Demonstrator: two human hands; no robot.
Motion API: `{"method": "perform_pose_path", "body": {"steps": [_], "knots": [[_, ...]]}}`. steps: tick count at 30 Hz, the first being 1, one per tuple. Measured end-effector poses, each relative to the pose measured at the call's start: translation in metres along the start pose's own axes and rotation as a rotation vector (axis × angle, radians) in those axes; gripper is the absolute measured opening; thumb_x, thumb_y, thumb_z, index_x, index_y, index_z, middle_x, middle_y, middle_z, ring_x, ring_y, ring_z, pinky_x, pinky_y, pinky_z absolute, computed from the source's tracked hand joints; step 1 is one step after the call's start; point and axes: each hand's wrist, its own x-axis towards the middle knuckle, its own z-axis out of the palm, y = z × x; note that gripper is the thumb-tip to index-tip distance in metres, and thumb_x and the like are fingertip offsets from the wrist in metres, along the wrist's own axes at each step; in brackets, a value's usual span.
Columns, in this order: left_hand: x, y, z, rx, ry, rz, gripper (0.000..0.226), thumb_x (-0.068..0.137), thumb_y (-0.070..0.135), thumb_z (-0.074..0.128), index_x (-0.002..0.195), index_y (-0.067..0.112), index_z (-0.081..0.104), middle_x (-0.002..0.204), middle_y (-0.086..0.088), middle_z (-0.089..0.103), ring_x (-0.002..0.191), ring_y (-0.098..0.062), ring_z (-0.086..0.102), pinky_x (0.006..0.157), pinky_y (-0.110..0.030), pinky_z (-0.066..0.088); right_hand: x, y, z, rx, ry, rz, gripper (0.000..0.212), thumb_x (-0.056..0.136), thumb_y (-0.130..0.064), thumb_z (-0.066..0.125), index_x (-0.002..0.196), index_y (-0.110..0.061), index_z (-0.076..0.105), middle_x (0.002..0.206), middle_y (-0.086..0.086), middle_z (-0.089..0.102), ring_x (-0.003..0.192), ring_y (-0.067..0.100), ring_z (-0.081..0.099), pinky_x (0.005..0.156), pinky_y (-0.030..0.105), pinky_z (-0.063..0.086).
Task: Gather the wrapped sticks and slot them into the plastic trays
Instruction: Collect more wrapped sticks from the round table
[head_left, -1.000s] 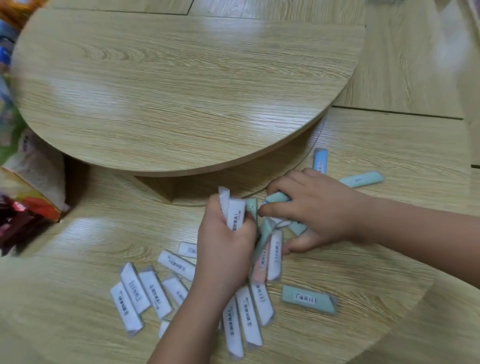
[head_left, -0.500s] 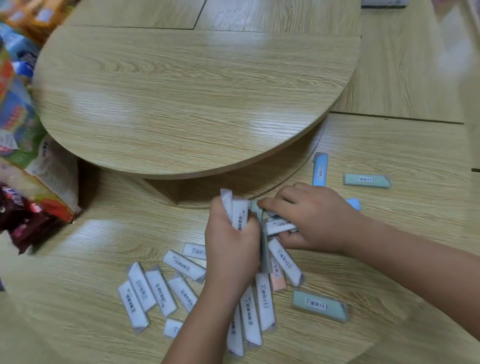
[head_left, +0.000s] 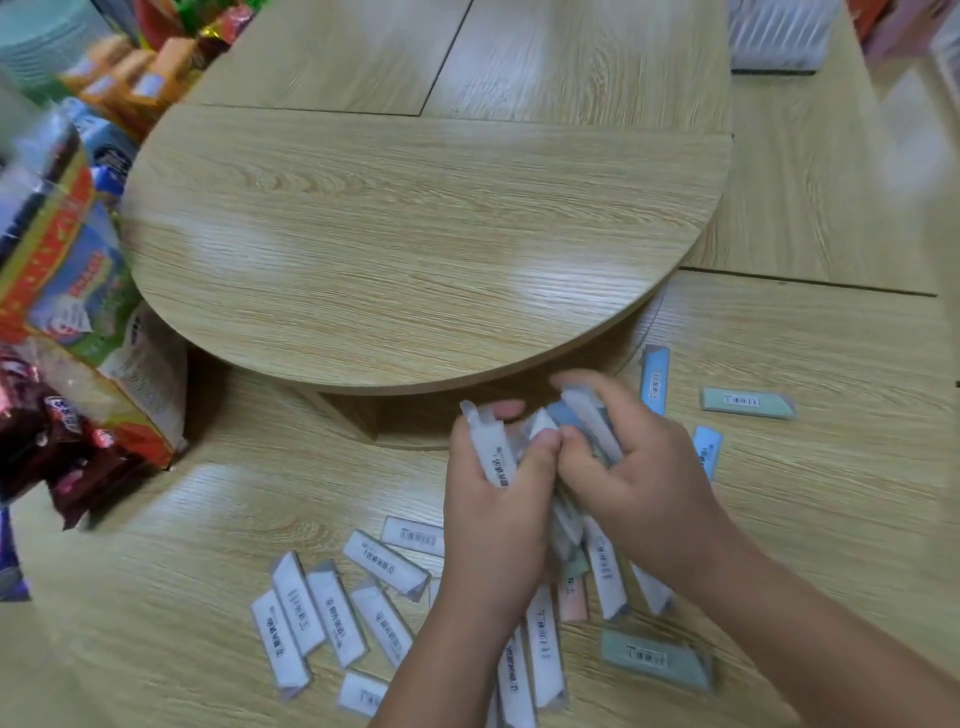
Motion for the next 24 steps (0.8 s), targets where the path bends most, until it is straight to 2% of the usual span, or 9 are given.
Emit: {"method": "perform_pose_path", "body": {"steps": [3,5,7,10,12,15,18,21,24], "knots": [[-0.004,0.004,0.009,-0.052,0.002,0.018,0.022,0.088,0.041,0.062,0.108,0.033,0.063,0.092,0.006,0.075,0.081,-0.008,0.073,0.064,-0.018,0.055,-0.009,-0.013,0.016,0.127,0.066,0.059,0.030,0.095,-0.041,0.045,0.121,-0.054,0.045,0.096,-0.025,0.065,0.089,-0.003,0.064,0.072,0.006,0.044],[-0.007,0.005,0.013,-0.084,-0.010,0.014,0.020,0.091,0.041,0.057,0.109,0.033,0.064,0.092,0.004,0.076,0.084,-0.009,0.073,0.067,-0.018,0.055,-0.011,-0.019,0.025,0.168,0.083,0.112,0.037,0.094,-0.052,0.036,0.131,-0.052,0.039,0.119,-0.026,0.060,0.113,-0.005,0.057,0.093,0.014,0.044],[-0.011,0.006,0.016,-0.137,-0.039,-0.014,0.023,0.095,0.045,0.054,0.113,0.036,0.064,0.098,0.004,0.076,0.091,-0.010,0.073,0.072,-0.019,0.055,-0.014,-0.022,0.030,0.221,0.090,0.154,0.047,0.093,-0.055,0.031,0.138,-0.044,0.037,0.131,-0.023,0.053,0.126,-0.002,0.049,0.104,0.023,0.041],[-0.014,0.009,0.018,-0.150,-0.092,-0.041,0.034,0.088,0.059,0.052,0.118,0.046,0.062,0.110,0.009,0.075,0.103,-0.008,0.071,0.082,-0.021,0.056,-0.017,-0.024,0.031,0.175,0.073,0.133,0.058,0.094,-0.051,0.022,0.146,-0.030,0.037,0.136,-0.030,0.041,0.134,-0.005,0.036,0.109,0.015,0.029],[-0.015,0.009,0.019,-0.147,-0.126,-0.077,0.038,0.083,0.061,0.056,0.120,0.052,0.059,0.113,0.012,0.074,0.105,-0.008,0.071,0.084,-0.028,0.058,-0.020,-0.027,0.030,0.144,0.049,0.146,0.061,0.093,-0.053,0.015,0.149,-0.034,0.024,0.138,-0.043,0.024,0.139,-0.011,0.022,0.113,0.015,0.019],[-0.016,0.006,0.019,-0.145,-0.112,-0.092,0.041,0.080,0.052,0.068,0.121,0.050,0.059,0.108,0.008,0.074,0.101,-0.012,0.072,0.080,-0.031,0.058,-0.028,-0.032,0.029,0.138,0.010,0.132,0.054,0.094,-0.056,0.007,0.145,-0.042,0.016,0.149,-0.036,0.019,0.145,-0.008,0.014,0.120,0.028,0.015],[-0.021,0.004,0.019,-0.208,-0.113,-0.093,0.038,0.081,0.047,0.073,0.118,0.048,0.063,0.109,0.003,0.075,0.101,-0.015,0.073,0.078,-0.024,0.057,-0.038,-0.034,0.032,0.190,0.048,0.166,0.066,0.096,-0.063,0.004,0.154,-0.035,0.017,0.158,-0.020,0.027,0.147,-0.002,0.017,0.121,0.043,0.018],[-0.022,0.004,0.018,-0.260,-0.034,-0.124,0.030,0.082,0.036,0.073,0.109,0.048,0.067,0.106,0.002,0.077,0.096,-0.014,0.074,0.074,-0.020,0.056,-0.042,-0.033,0.040,0.275,0.064,0.165,0.067,0.097,-0.068,0.004,0.157,-0.039,0.007,0.160,-0.029,0.017,0.151,0.004,0.010,0.122,0.050,0.013],[-0.019,0.004,0.016,-0.276,0.013,-0.181,0.033,0.087,0.019,0.076,0.117,0.029,0.067,0.095,0.001,0.077,0.086,-0.016,0.074,0.072,-0.027,0.057,-0.044,-0.030,0.047,0.410,0.077,0.106,0.058,0.101,-0.063,0.008,0.155,-0.046,-0.001,0.160,-0.031,0.009,0.152,0.006,0.005,0.119,0.057,0.006]]}}
